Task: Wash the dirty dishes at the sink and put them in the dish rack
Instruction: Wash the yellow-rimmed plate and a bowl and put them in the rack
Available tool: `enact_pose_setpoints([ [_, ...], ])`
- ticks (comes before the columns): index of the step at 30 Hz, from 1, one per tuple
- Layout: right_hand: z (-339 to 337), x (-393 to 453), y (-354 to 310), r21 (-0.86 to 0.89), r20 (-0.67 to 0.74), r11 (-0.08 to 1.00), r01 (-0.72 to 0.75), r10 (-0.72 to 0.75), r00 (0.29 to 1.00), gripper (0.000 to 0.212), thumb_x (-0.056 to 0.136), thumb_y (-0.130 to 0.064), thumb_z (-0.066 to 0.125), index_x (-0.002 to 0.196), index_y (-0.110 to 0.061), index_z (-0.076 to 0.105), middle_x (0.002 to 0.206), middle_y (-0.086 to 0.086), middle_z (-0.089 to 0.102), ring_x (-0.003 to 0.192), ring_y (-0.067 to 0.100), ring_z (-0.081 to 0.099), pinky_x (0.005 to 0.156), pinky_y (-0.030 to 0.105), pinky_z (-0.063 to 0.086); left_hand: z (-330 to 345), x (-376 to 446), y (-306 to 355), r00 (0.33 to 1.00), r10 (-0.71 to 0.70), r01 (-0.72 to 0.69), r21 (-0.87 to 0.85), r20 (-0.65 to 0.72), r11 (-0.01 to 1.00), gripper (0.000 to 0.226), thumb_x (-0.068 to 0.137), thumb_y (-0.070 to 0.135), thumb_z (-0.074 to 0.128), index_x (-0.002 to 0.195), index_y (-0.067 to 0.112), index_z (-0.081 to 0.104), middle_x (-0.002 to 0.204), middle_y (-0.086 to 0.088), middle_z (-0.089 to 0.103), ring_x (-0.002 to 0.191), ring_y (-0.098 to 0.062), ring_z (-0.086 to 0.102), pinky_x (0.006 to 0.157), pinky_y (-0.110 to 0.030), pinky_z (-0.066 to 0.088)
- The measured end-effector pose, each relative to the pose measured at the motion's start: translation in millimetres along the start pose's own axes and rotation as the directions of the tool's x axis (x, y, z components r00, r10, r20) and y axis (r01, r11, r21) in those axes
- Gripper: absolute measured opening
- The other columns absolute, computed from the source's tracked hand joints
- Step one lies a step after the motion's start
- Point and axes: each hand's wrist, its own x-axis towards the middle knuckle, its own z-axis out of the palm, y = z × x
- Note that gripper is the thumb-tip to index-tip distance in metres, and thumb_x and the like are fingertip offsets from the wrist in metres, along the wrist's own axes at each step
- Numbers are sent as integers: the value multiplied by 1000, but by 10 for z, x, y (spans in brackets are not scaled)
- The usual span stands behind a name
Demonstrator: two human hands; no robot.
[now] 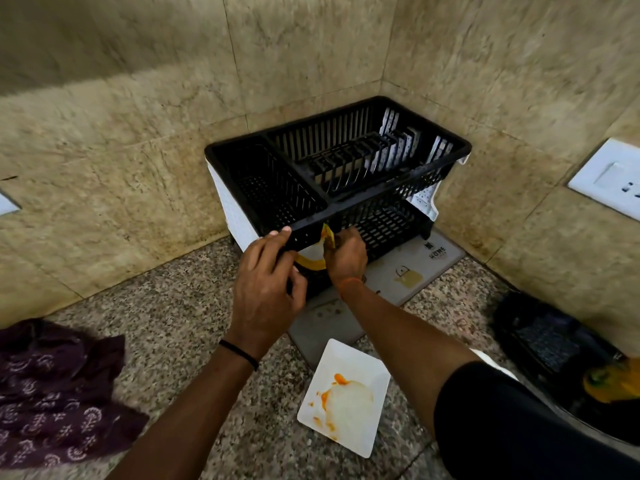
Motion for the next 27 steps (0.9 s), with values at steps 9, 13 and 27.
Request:
enact_pose_setpoints([
  [9,112,3,-58,355,-71,932,-71,103,992,30,75,-2,74,69,-16,47,90,19,64,84,28,63,75,34,53,0,6,29,1000,4,-4,22,-2,1000,15,84,9,58,91,1,69,127,-17,60,116,-31,49,104,-33,35],
  [13,91,164,-14,376,-63,913,-157,194,979,29,77,5,66,66,-13,47,82,15,62,69,17,55,60,15,44,-4,-2,17,1000,-1,0,41,11,999,16,86,10,57,91,1,69,129,-16,59,117,-31,50,103,-36,38],
  [27,76,425,473,557,144,701,-446,447,883,39,74,-12,65,109,-9,49,104,17,66,85,31,67,72,44,60,61,36,47,1000,13,-12,60,-20,998,15,84,11,58,87,1,69,126,-18,61,112,-34,54,98,-37,40],
])
